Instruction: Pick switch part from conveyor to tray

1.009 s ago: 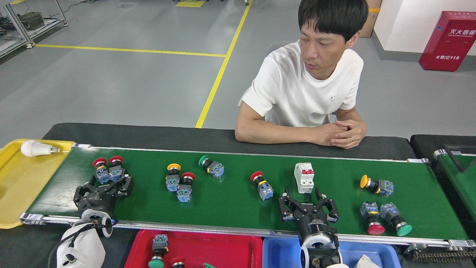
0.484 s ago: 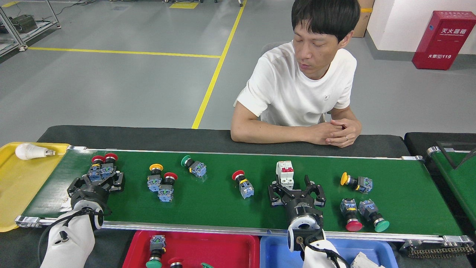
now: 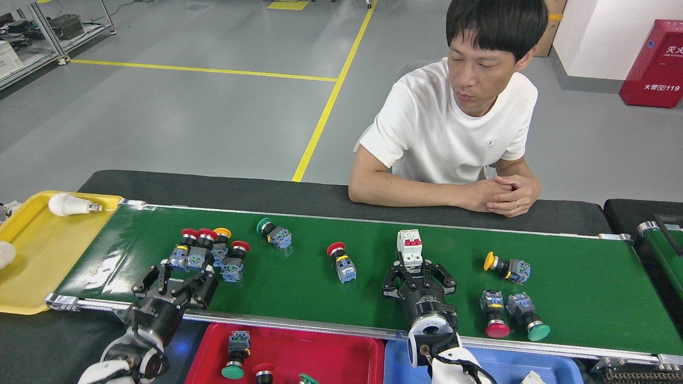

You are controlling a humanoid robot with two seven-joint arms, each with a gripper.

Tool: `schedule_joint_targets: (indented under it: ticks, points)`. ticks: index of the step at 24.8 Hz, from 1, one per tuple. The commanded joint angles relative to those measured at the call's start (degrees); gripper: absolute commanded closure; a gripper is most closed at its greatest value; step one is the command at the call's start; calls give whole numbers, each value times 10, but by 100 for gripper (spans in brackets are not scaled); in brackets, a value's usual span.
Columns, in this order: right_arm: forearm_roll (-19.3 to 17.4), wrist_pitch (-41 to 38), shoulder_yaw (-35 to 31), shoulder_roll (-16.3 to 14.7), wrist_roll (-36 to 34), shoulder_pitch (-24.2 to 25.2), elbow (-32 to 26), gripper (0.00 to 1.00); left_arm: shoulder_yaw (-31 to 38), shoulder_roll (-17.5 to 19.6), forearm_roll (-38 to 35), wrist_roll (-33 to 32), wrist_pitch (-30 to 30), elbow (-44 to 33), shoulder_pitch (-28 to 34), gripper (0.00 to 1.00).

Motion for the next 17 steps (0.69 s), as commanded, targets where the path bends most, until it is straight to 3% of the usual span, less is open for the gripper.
schedule_joint_targets:
  ticks: [1,4,7,9,10,11,16,17]
  points:
    - [-7,-37,-3,-14,-7,11,-57,89,-2,4,3,-4,-20,-64,40,79]
    - [-60,-125,-3,-55,-7,75,-163,88,-25,2,-13,-4,-64,-118,96,78]
    - [-89,-208,-7,-84,-10,116,-195,87,-64,4,-75,6,-67,-122,107,69]
    - [-98,-263,-25,-99,-20,146,-213,87,-71,2,-92,11,-69,-122,115,47]
    - [-105,-306,-36,-109,-34,163,-233,86,-72,3,-93,11,-69,-122,117,18]
    - [-119,-354,-51,-117,-45,182,-251,86,-70,1,-92,11,-69,-123,117,0]
    - [-159,-584,-136,-127,-49,244,-261,82,-63,0,-72,10,-69,-124,127,0]
    - [-172,-592,-164,-127,-49,259,-256,81,-53,-1,-54,7,-68,-124,133,0]
